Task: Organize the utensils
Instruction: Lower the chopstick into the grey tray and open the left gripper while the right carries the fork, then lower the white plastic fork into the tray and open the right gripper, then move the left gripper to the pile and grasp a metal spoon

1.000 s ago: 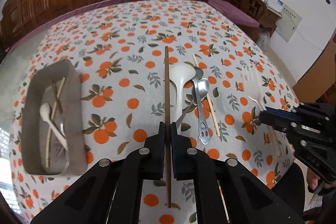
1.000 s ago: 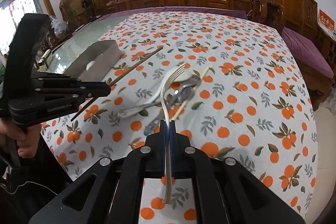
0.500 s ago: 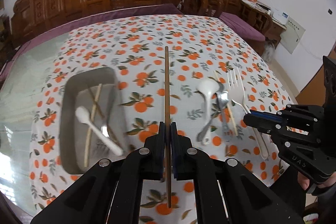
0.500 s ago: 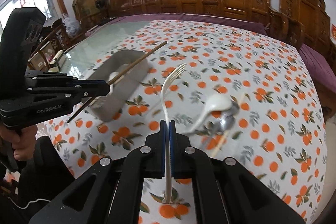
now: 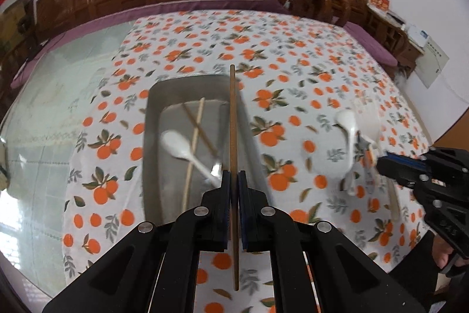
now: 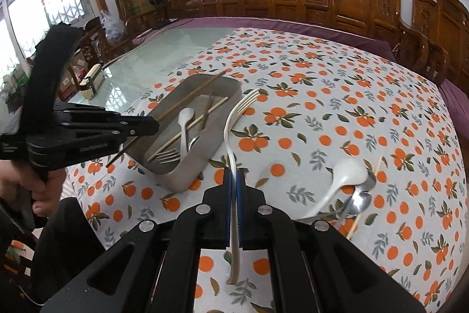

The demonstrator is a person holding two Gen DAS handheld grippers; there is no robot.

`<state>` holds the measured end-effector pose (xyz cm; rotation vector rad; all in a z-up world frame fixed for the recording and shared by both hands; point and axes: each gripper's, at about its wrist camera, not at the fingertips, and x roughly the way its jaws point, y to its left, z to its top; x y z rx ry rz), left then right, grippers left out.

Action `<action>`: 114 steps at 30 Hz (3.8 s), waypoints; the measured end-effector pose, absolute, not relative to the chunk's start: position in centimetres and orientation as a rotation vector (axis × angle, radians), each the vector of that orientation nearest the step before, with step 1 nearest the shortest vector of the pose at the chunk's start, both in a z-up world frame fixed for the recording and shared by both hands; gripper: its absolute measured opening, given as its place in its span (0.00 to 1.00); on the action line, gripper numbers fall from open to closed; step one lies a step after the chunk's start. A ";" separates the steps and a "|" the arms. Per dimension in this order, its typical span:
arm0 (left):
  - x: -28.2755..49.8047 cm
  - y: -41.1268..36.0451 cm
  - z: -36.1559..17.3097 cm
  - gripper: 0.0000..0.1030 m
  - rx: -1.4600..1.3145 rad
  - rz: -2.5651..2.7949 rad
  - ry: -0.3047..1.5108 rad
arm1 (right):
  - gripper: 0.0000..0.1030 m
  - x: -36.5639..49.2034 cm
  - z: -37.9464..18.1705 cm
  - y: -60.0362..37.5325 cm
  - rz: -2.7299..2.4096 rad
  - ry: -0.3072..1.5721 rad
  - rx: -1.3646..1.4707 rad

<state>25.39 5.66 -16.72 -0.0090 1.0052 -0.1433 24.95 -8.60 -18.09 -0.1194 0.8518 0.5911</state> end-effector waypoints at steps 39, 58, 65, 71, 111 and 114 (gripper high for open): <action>28.3 9.6 -18.6 0.05 -0.024 -0.120 1.032 | 0.04 27.9 -18.5 -2.6 0.644 0.885 -0.120; 23.7 15.2 -14.1 0.16 -0.017 -0.029 0.915 | 0.04 32.5 -20.3 3.7 0.669 0.925 -0.093; 23.3 16.9 -13.8 0.18 -0.028 -0.001 0.911 | 0.04 34.4 -22.3 5.6 0.649 0.972 -0.080; 23.0 17.1 -13.8 0.20 -0.020 0.006 0.915 | 0.04 35.4 -23.5 7.0 0.641 0.994 -0.095; 21.3 9.2 -11.8 0.29 0.016 -0.066 0.866 | 0.07 26.5 -17.2 -6.6 0.647 0.836 -0.054; 21.2 7.8 -11.8 0.35 0.021 -0.083 0.862 | 0.07 25.3 -17.1 -8.9 0.622 0.830 -0.053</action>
